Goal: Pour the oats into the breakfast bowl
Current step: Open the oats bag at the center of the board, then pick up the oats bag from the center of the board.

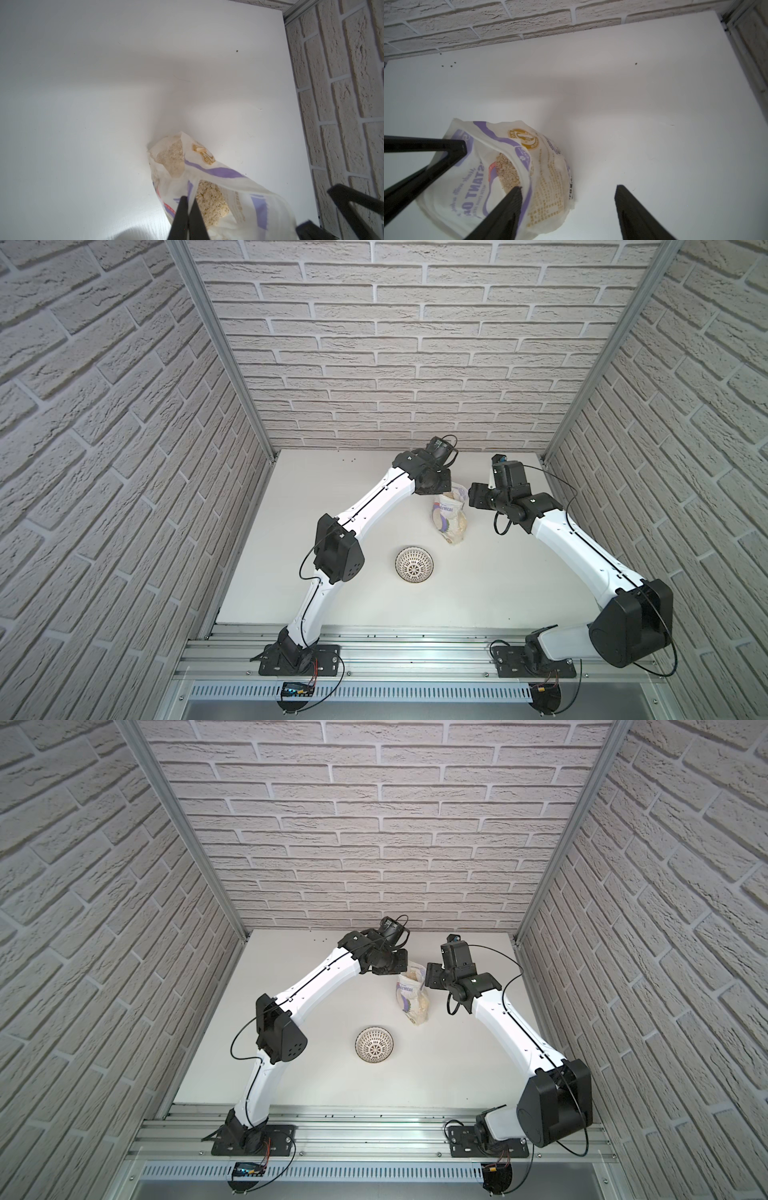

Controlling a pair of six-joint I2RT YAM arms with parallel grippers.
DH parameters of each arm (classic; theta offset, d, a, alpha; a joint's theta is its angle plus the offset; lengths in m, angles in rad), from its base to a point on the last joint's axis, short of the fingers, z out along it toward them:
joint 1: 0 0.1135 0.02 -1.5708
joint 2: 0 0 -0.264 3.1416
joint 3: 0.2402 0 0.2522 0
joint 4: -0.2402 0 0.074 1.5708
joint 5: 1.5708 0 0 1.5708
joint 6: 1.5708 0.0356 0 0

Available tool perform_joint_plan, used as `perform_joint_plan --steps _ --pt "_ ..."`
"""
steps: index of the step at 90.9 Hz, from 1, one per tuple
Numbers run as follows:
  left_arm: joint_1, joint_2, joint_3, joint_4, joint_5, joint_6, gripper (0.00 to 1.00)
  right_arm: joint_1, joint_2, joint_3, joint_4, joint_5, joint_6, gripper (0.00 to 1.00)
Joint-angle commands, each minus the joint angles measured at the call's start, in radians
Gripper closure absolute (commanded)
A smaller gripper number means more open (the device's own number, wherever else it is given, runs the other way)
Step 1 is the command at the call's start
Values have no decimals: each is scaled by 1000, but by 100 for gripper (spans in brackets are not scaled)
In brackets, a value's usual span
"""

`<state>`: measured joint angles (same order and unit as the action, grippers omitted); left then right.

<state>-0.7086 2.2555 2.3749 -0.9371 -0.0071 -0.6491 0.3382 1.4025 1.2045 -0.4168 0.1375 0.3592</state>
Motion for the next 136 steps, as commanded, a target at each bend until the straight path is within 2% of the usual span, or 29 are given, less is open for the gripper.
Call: perform_joint_plan --steps 1,9,23,32,38,41,48,54,62,71,75,79,92,104,112,125,136 --pt "9 2 37 7 -9 1 100 -5 -113 -83 128 -34 -15 4" --pt "15 3 37 4 -5 1 100 -1 -246 -226 203 -53 -17 0" --pt "15 1 37 11 7 6 100 8 -449 -527 379 74 133 0" --pt "16 -3 35 11 20 5 100 8 -498 -564 220 292 265 0" --pt "16 -4 32 10 23 6 100 9 -505 -583 169 323 253 4" --pt "15 -4 32 11 24 6 100 9 -511 -605 183 304 231 4" --pt "17 -1 32 12 28 9 100 8 -537 -690 286 155 145 0" --pt "16 -1 32 9 26 10 100 8 -555 -747 344 35 76 1" --pt "17 1 32 6 27 11 100 8 -564 -791 365 -14 118 1" --pt "18 3 32 6 31 11 100 17 -570 -888 548 -97 160 1" --pt "17 4 32 7 35 11 100 42 -557 -949 694 -109 158 1" --pt "19 4 32 7 37 12 100 89 -528 -974 791 -68 123 1" --pt "20 9 32 3 46 7 100 203 -355 -897 825 -36 -31 1" --pt "21 8 29 0 34 3 100 211 -211 -934 1092 -45 -80 1" --pt "22 11 26 -2 30 2 100 215 -123 -893 1100 -61 -120 1" --pt "24 9 26 -2 30 -3 100 217 15 -887 1265 -62 -153 1" --pt "25 8 24 -7 30 -2 100 216 105 -847 1331 -57 -188 1"
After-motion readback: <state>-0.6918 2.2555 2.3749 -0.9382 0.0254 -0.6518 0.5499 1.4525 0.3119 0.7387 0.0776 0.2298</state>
